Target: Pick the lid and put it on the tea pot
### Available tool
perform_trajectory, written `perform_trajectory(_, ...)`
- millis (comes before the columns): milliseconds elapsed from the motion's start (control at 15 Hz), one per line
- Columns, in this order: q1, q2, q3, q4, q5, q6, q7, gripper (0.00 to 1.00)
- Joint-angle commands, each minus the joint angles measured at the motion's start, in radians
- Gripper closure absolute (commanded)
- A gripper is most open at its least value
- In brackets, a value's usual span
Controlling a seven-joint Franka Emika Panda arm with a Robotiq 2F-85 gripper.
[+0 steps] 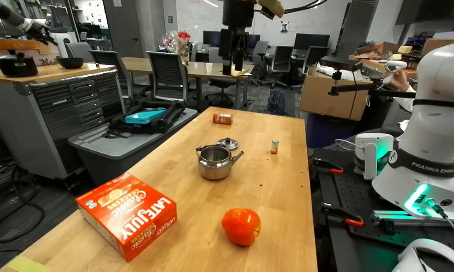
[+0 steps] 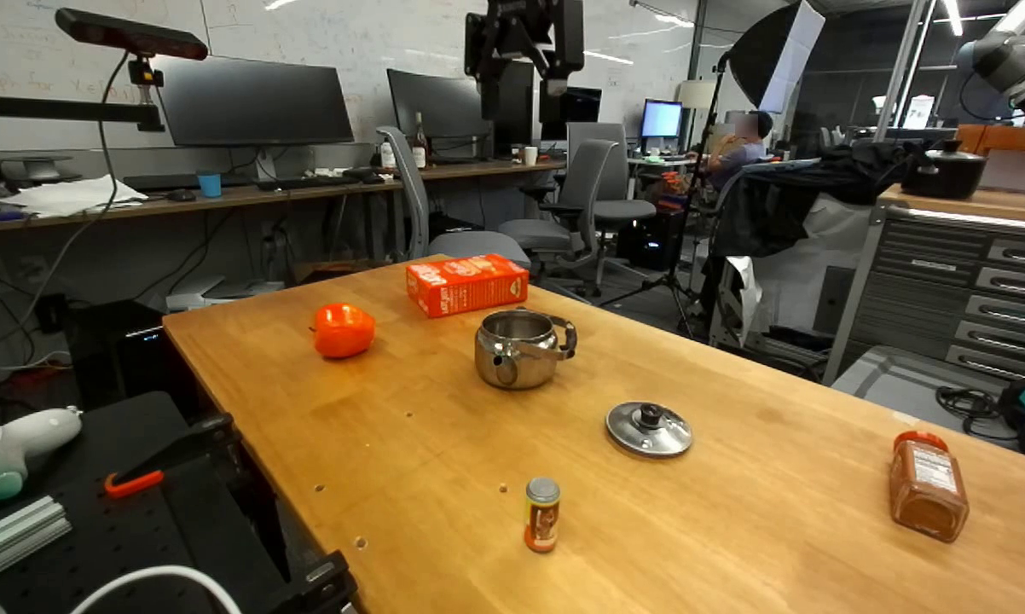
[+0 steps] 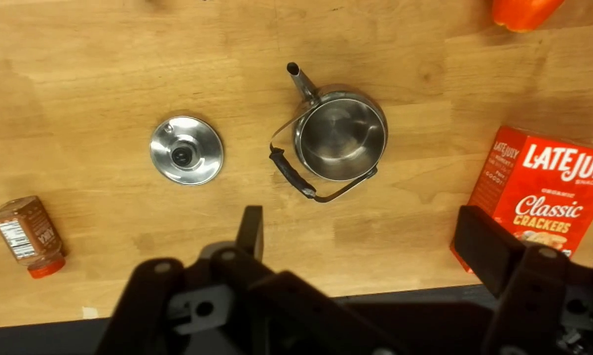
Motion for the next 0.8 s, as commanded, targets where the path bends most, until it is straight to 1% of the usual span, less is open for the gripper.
perform_trajectory(0,-0.019,0.11,-0.02,0.11,0.026,-0.018,0.061,0.0)
perform_trajectory(200,-0.034,0.178,-0.04,0.15,0.022,-0.019,0.097,0.0)
perform_trajectory(533,-0.058,0.26,-0.069,0.179,0.075,0.016,0.058,0.0)
perform_trajectory(733,-0.068,0.296,-0.077,0.181,0.09,0.059,0.06,0.0)
